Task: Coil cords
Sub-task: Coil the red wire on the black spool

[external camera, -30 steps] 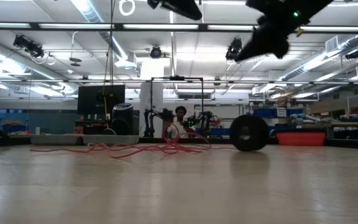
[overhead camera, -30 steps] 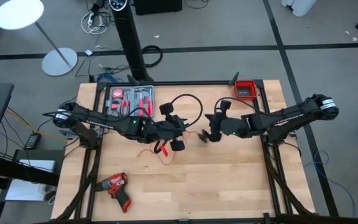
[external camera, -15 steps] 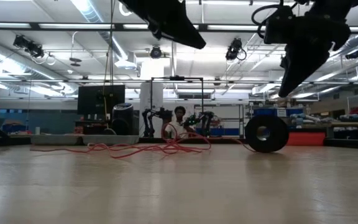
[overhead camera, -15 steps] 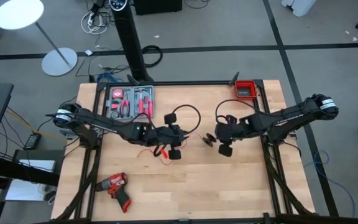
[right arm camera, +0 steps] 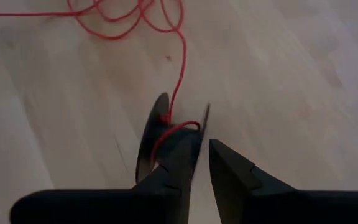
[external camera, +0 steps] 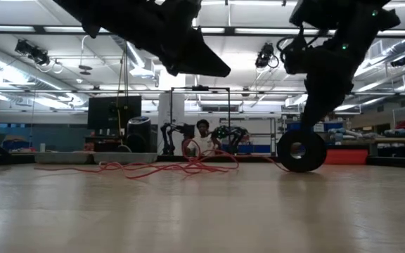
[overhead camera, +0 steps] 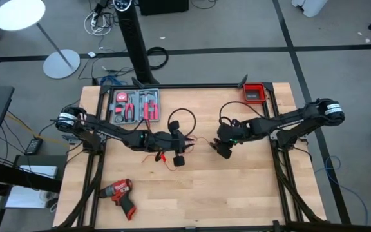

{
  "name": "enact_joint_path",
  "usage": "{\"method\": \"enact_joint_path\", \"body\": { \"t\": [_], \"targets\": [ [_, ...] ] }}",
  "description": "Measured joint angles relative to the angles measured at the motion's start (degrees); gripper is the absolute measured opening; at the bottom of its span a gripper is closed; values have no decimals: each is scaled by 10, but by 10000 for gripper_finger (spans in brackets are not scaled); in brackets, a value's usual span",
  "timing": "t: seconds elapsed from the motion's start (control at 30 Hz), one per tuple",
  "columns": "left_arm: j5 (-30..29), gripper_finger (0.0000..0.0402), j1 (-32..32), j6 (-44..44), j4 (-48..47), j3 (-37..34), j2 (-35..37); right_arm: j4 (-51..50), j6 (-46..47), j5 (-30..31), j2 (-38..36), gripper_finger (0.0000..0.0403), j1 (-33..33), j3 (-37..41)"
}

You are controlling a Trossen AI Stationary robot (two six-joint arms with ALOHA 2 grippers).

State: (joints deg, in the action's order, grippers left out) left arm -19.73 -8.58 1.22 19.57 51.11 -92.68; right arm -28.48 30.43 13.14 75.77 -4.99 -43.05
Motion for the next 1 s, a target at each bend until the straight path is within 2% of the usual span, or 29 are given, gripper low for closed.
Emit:
{"method": "enact_joint_path", "body": {
  "t": [0.17, 0.47, 0.63, 0.8, 1.0],
  "targets": [
    [0, 82, 0, -4, -28, -1, 0, 24, -7, -47, 10, 56, 12, 15],
    [-1, 82, 0, -4, -28, 0, 0, 58, -31, -54, 48, 52, 12, 23],
    [-1, 82, 0, -4, -31, 0, 0, 69, -58, -54, 76, 8, 12, 23],
    [-1, 82, 0, -4, -34, 0, 0, 73, -83, -15, 74, 4, 2, 23],
    [-3, 82, 0, -2, -24, 0, 2, 73, -138, 40, 16, 2, -12, 23]
  ]
}}
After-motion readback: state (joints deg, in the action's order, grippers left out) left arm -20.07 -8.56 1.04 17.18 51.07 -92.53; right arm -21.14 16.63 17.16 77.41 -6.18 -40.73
